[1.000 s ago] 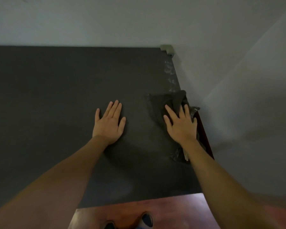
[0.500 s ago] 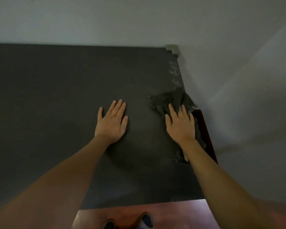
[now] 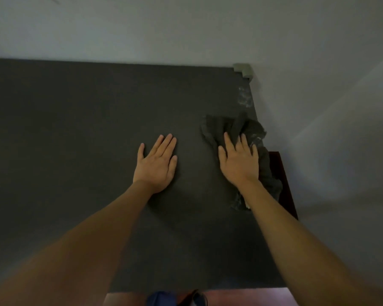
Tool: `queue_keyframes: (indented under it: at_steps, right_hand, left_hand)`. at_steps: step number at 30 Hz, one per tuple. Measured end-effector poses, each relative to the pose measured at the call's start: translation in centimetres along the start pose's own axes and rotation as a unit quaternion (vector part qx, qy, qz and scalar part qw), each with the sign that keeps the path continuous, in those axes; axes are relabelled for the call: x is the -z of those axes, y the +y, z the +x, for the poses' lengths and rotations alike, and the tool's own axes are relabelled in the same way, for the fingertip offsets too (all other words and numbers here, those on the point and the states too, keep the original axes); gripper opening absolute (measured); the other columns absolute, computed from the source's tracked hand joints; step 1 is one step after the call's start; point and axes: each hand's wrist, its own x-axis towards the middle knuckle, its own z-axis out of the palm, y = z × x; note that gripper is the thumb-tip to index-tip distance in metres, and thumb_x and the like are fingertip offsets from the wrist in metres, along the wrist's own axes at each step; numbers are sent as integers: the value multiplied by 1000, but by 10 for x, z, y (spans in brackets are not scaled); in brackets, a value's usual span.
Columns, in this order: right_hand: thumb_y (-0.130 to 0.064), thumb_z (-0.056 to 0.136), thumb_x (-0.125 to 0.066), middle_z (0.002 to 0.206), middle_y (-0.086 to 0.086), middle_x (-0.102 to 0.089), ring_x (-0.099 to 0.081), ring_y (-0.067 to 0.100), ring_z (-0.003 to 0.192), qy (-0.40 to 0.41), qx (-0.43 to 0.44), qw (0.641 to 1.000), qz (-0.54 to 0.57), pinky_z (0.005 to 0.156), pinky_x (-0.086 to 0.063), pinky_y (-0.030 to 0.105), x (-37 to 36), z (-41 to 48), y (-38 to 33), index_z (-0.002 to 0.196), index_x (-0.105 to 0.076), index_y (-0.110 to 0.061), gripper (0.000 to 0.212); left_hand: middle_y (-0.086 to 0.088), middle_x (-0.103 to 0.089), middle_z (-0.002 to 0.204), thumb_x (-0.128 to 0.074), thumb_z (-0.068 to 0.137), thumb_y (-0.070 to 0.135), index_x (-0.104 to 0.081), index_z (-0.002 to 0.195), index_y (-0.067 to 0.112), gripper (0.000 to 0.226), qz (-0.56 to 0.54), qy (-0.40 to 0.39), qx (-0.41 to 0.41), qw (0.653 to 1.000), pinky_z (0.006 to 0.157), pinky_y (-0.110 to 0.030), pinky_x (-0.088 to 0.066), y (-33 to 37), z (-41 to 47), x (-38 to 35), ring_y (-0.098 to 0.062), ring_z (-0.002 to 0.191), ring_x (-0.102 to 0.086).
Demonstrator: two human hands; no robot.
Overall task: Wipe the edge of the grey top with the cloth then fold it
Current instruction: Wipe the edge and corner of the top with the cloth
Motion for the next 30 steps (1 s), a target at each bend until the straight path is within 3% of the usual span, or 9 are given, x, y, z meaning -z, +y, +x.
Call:
queue_keyframes:
  at_steps: [4,14,22,27,30]
  right_hand:
    - [-58,92,-23,153,11,-29,-14,26,144,15,61,998,-22,115,-7,53,-7,-30,0,145,-22,-28,62]
    - [-70,84,-14,158,4,-15,0,26,145,9,1,999,-34,113,-2,61,-1,78,6,146,-14,-33,72]
    - [-71,84,-18,157,6,-16,-5,28,145,8,-15,999,-42,112,-9,62,5,150,12,145,-14,-38,69]
    - [-71,85,-17,158,6,-10,-6,32,144,-2,-98,995,-34,111,-12,59,10,170,16,146,-10,-35,71]
    - [-68,87,-19,154,16,-18,-28,41,133,-7,-184,983,-2,104,-32,52,11,163,19,147,-9,-26,74]
  left_hand:
    - [9,-3,158,-15,95,40,-5,147,25,55,4,-8,4,1000,116,-51,2,-2,29,6,-8,144,2]
    - [9,-4,158,-16,94,42,-6,146,26,55,0,-11,-26,1000,116,-51,3,-12,118,11,-7,144,2]
    - [9,-4,158,-15,94,42,-5,146,26,55,2,-14,-56,998,115,-50,4,-16,179,14,-7,144,2]
    - [9,-6,158,-15,94,43,-7,146,26,55,5,-3,-69,998,115,-50,2,-18,190,13,-7,144,0]
    - [10,-6,158,-15,94,42,-7,146,26,55,0,-6,-68,998,115,-49,2,-19,188,13,-7,144,0]
